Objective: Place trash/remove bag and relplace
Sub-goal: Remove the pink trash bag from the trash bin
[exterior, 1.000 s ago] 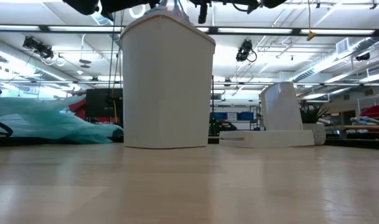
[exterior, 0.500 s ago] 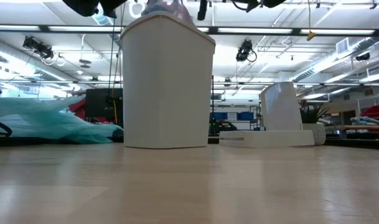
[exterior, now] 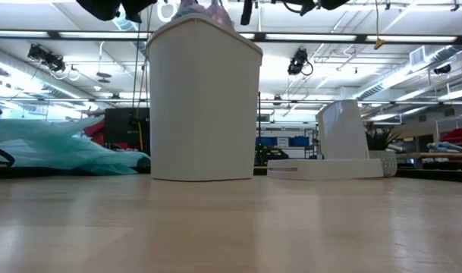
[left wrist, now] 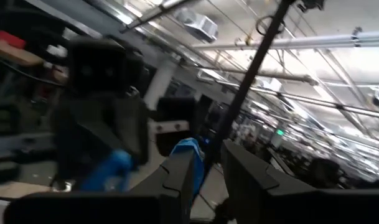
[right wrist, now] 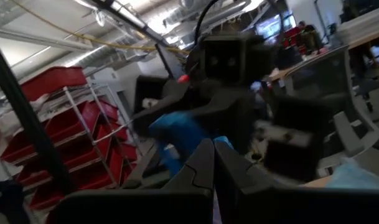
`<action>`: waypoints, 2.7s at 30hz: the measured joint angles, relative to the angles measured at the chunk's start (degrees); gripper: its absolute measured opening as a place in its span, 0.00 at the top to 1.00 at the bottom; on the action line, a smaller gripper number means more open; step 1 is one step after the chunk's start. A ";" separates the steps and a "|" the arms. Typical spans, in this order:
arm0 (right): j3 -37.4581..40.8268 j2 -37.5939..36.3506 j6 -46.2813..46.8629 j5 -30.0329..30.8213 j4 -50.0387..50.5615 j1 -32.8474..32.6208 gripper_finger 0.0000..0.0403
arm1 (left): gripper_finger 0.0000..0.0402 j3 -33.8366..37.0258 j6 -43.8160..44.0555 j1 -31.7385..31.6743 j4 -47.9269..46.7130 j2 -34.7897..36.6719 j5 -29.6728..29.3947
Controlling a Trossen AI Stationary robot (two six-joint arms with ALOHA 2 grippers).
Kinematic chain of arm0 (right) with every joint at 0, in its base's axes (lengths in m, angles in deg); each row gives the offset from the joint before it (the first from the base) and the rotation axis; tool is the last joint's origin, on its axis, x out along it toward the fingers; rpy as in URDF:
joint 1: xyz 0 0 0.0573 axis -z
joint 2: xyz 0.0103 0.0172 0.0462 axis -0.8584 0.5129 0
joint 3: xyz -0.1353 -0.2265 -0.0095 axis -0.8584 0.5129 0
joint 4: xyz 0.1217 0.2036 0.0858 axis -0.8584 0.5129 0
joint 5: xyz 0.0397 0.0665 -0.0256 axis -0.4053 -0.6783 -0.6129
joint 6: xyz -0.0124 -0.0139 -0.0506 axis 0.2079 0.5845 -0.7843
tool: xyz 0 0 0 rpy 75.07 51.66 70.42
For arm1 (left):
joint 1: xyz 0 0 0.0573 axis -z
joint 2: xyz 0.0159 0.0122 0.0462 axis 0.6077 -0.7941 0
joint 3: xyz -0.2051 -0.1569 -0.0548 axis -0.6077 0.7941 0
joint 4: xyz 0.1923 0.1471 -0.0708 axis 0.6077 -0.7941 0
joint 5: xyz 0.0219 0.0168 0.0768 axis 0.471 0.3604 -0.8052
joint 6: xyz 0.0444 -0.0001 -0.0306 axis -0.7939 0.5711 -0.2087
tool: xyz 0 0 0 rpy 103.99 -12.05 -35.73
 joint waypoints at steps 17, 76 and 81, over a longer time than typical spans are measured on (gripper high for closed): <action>-0.02 -0.09 -0.06 2.92 4.19 -0.04 0.94 | 0.72 0.00 0.03 -2.25 -5.80 -1.68 -4.38; -0.02 0.02 -6.75 5.66 4.03 0.22 1.00 | 0.62 -9.40 -9.26 -0.89 -9.39 -8.66 -2.51; -0.02 0.07 -6.55 5.16 4.14 0.22 1.00 | 0.62 -9.40 -6.99 -3.31 -9.41 -8.66 4.12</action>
